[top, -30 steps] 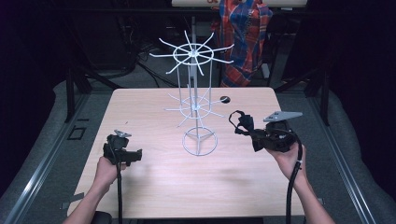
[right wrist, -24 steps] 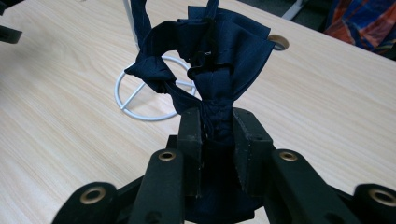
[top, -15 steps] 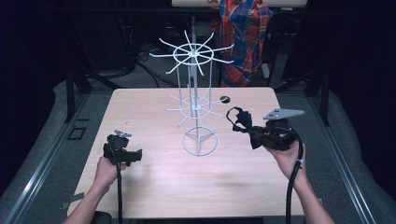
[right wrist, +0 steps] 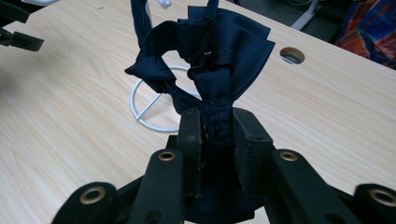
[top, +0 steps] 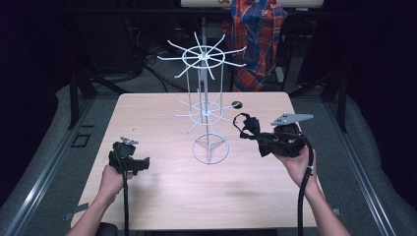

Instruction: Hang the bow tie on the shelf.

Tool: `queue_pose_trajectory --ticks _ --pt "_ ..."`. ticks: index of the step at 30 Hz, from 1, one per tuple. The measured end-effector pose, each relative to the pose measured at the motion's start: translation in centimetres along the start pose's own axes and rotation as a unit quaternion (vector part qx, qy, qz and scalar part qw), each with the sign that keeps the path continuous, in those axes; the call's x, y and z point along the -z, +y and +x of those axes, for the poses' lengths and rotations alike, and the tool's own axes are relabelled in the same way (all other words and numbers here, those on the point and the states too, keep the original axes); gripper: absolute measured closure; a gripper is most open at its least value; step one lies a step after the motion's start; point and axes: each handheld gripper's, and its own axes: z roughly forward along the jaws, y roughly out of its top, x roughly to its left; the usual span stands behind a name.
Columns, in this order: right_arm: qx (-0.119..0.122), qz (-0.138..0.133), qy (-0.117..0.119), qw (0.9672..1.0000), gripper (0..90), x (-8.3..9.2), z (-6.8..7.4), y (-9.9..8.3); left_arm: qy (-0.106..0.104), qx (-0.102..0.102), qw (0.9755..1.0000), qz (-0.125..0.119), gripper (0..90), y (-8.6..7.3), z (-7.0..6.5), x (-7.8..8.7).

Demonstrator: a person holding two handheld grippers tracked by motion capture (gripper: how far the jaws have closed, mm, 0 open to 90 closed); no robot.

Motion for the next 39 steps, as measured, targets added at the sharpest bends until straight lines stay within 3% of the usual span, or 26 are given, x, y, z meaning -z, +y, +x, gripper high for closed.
queue_pose_trajectory --ticks 25,39 --pt "0.012 0.028 0.012 0.9995 73.8 -3.0 1.1 0.6 0.0 0.002 1.0 0.002 15.6 0.0 0.0 0.0" --pt "0.003 0.033 0.015 0.9993 73.8 -4.2 1.2 0.7 0.0 0.002 1.0 0.003 15.6 0.0 0.0 0.1"
